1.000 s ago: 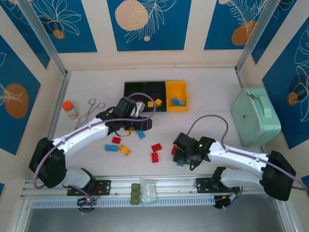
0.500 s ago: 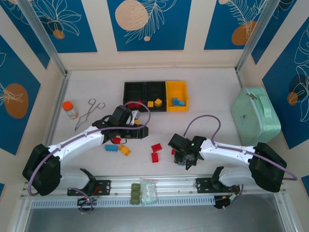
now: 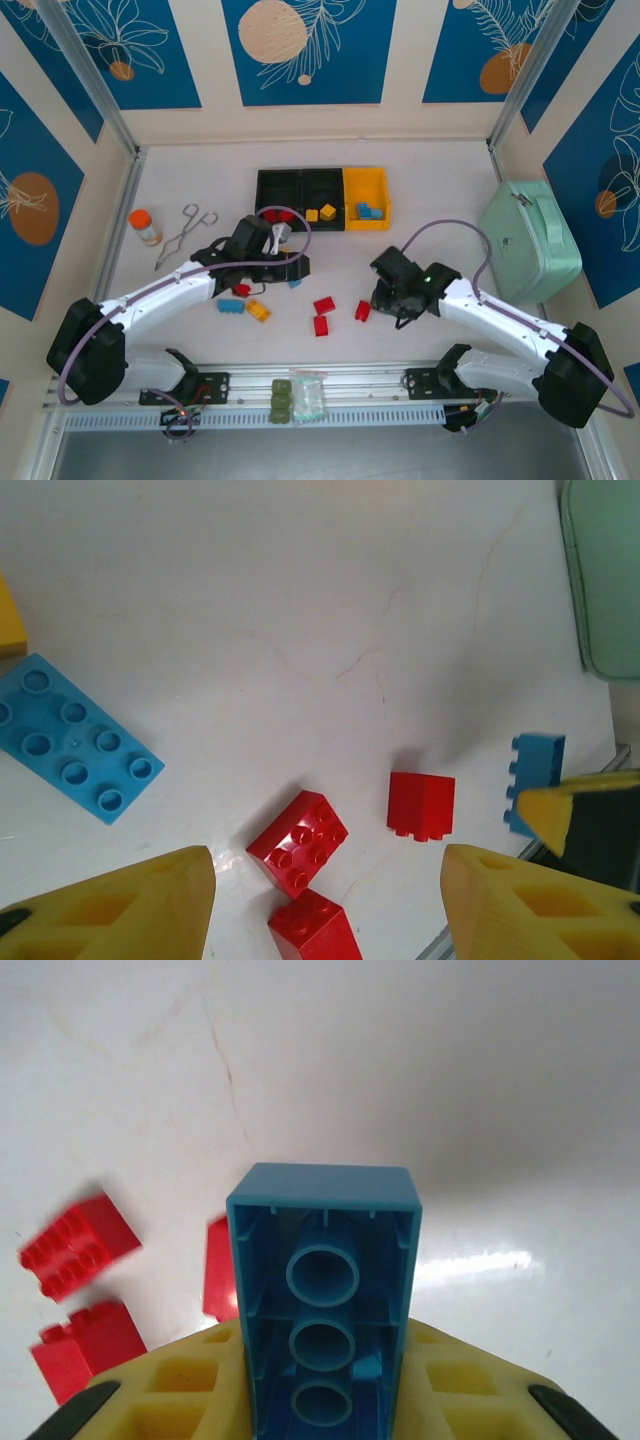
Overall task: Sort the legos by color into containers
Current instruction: Place the lego in the container.
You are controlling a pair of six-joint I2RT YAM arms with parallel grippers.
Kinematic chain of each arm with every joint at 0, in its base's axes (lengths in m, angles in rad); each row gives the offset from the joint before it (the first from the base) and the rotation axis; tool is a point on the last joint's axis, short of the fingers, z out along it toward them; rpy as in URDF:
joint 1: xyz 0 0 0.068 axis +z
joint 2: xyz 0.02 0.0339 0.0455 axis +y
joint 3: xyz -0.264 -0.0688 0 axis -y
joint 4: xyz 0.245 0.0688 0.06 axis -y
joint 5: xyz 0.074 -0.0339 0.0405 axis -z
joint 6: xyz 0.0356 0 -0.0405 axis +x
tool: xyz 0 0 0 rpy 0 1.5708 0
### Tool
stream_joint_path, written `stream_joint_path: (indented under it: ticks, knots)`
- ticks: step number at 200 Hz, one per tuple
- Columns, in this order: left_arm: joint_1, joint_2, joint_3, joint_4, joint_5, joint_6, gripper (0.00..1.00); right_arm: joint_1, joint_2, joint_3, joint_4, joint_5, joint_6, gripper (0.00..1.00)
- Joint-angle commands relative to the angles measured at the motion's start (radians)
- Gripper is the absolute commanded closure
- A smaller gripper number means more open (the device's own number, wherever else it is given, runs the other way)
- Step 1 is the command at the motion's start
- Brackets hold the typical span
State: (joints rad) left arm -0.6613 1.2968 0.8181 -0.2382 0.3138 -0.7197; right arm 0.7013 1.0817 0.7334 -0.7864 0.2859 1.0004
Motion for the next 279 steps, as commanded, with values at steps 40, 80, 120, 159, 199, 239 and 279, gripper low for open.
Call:
stream_joint_path:
  ticks: [40, 80, 120, 159, 199, 239, 279]
  knots:
    - [0.026, 0.002, -0.013, 0.090, -0.004, -0.083, 0.39, -0.207, 0.237, 0.281, 0.087, -0.110, -0.296, 0.73]
    - [0.032, -0.028, -0.023, 0.061, -0.022, -0.084, 0.39, -0.283, 0.437, 0.474, 0.120, -0.146, -0.356, 0.72]
    - [0.044, -0.082, -0.058, 0.059, -0.042, -0.099, 0.38, -0.333, 0.633, 0.659, 0.110, -0.152, -0.398, 0.71]
    - [0.054, -0.122, -0.068, 0.029, -0.055, -0.098, 0.38, -0.365, 0.799, 0.821, 0.096, -0.169, -0.409, 0.71]
    - [0.064, -0.172, -0.089, -0.012, -0.075, -0.099, 0.38, -0.377, 0.959, 1.005, 0.042, -0.169, -0.420, 0.70]
    - [0.083, -0.218, -0.112, -0.048, -0.091, -0.097, 0.38, -0.389, 1.066, 1.135, -0.006, -0.153, -0.412, 0.69]
    - [0.103, -0.228, -0.122, -0.058, -0.082, -0.093, 0.38, -0.392, 1.145, 1.230, -0.049, -0.140, -0.419, 0.67]
